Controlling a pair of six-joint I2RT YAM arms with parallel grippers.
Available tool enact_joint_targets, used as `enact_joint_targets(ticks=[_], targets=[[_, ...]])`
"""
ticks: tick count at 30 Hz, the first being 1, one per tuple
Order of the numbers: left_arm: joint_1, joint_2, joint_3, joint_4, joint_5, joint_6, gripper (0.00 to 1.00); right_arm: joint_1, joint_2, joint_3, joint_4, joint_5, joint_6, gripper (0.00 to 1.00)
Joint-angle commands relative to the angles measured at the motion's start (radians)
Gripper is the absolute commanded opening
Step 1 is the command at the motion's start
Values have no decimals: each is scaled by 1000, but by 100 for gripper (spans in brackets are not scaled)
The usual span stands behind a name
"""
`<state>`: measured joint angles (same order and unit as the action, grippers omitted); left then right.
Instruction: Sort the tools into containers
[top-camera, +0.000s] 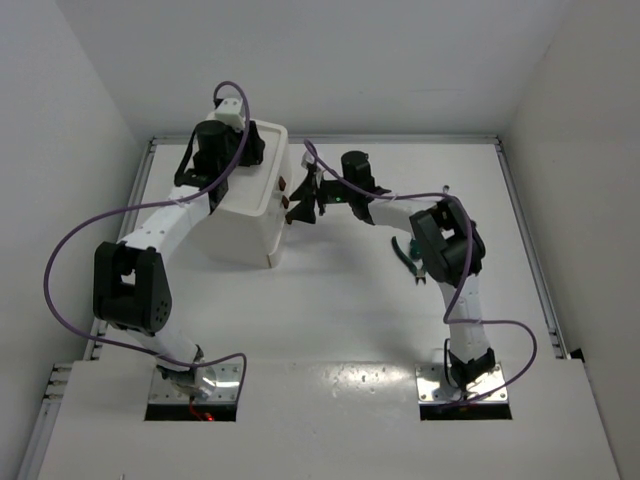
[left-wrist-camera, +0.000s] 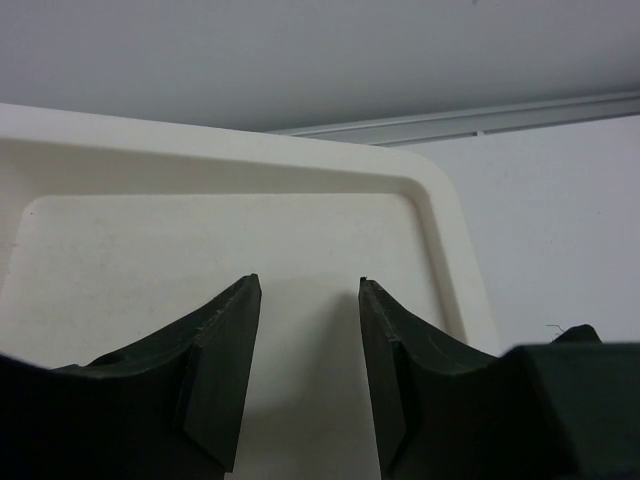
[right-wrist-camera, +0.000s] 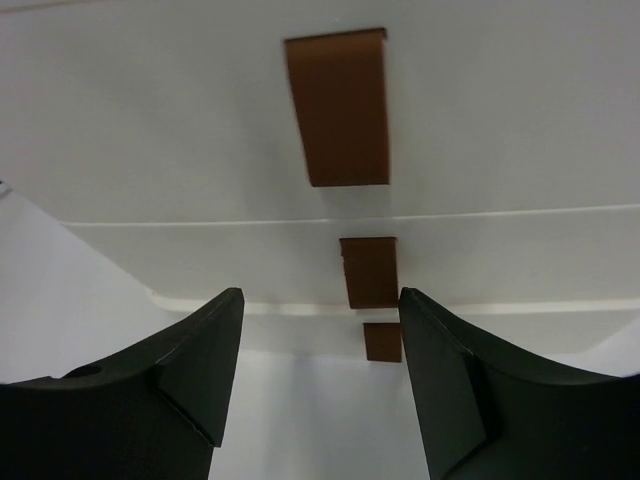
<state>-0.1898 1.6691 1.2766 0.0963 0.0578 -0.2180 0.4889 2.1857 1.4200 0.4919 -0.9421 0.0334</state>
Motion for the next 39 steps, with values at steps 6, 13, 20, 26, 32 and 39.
enact_joint_targets(ticks=[6,13,20,26,32,39], targets=[[30,155,-169,-622,-62,-21,52,2,42,80,39,28,-47,64],[30,144,-187,-622,-52,-21,52,2,72,114,57,48,-23,64],[30,135,-187,-613,-61,-21,52,11,83,135,69,37,-23,42],[30,135,-187,-613,-72,-21,52,20,83,135,59,3,-13,20],[30,144,-197,-604,-95,-32,52,11,31,76,94,-17,47,0],[30,165,-187,-604,-76,-41,52,-36,-26,27,-13,-30,5,0]])
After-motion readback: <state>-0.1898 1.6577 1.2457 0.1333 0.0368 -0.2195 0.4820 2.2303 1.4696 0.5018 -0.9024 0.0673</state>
